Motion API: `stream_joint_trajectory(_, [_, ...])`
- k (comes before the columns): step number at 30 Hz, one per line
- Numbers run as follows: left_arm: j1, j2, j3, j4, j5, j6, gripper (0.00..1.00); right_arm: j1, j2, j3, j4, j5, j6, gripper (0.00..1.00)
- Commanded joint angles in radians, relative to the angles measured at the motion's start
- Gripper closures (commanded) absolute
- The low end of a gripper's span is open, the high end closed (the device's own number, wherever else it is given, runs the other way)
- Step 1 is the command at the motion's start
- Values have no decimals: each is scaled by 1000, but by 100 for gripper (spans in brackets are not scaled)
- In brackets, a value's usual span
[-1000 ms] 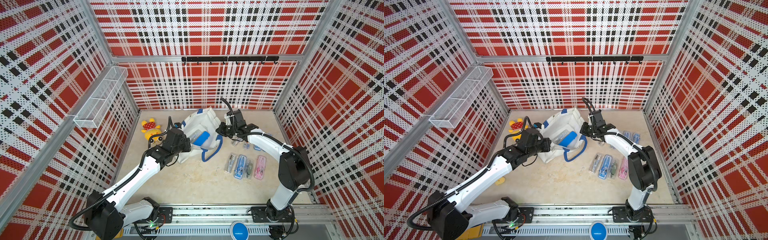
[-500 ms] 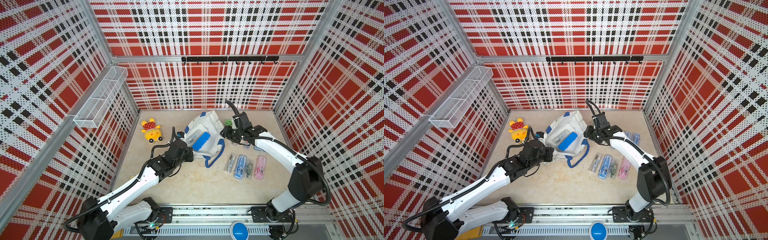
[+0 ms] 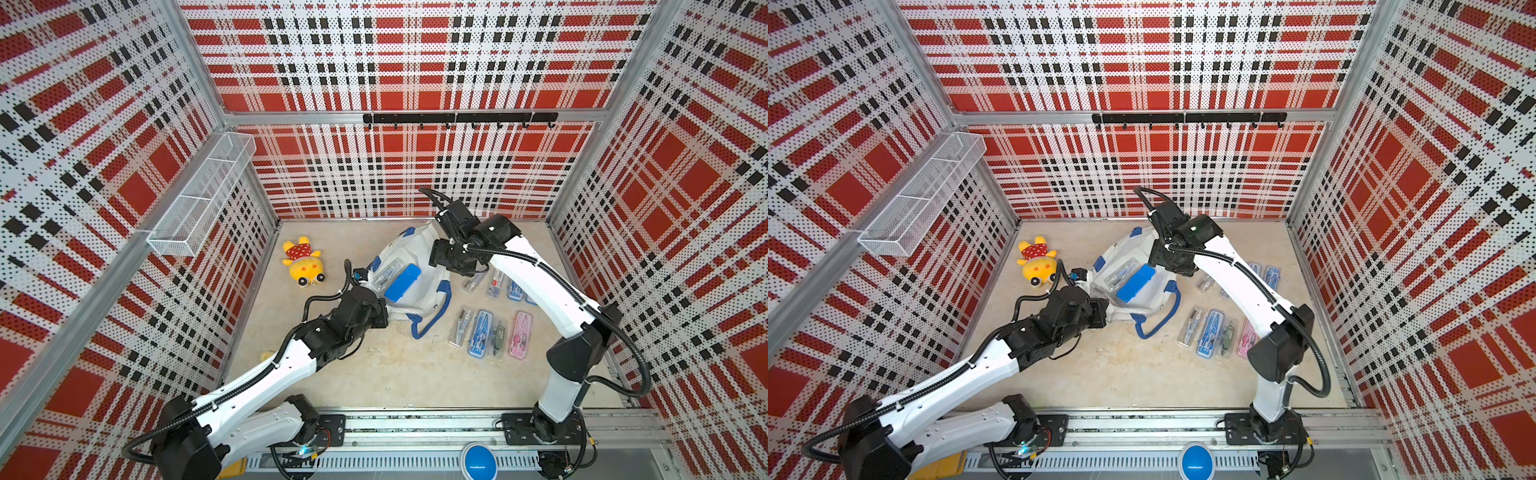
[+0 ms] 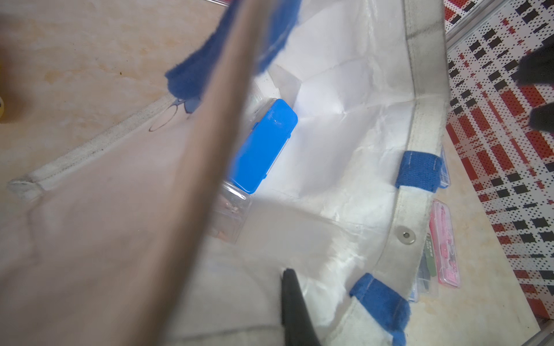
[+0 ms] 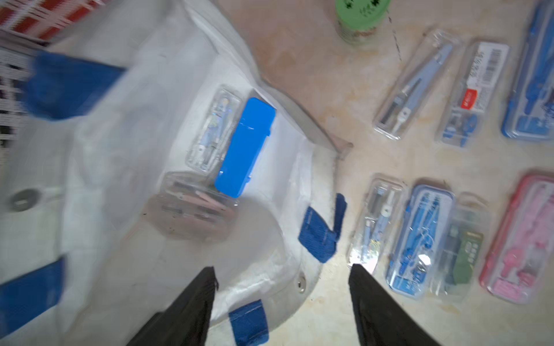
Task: Take out the compass set from the canvas bag
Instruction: Adjust the canvas bag at the center of the board, then pick up the compass set from the canvas bag.
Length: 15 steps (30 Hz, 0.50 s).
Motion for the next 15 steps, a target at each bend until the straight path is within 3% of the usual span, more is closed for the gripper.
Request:
stream_joint_trajectory(1, [-18, -21, 7, 25, 1, -17, 100, -8, -32, -21, -62, 40, -9, 25])
stream_joint_trajectory(4, [-23, -25, 6, 19, -3, -20, 100, 2, -116, -140, 128, -115, -64, 22])
stream_joint_trajectory(7, [-32, -31, 4, 14, -10, -24, 100, 17, -197, -283, 331, -182, -16, 17])
stream_joint_trajectory(15, [-46, -52, -7, 6, -30, -30, 100, 34, -118, -359, 503, -328, 117, 32])
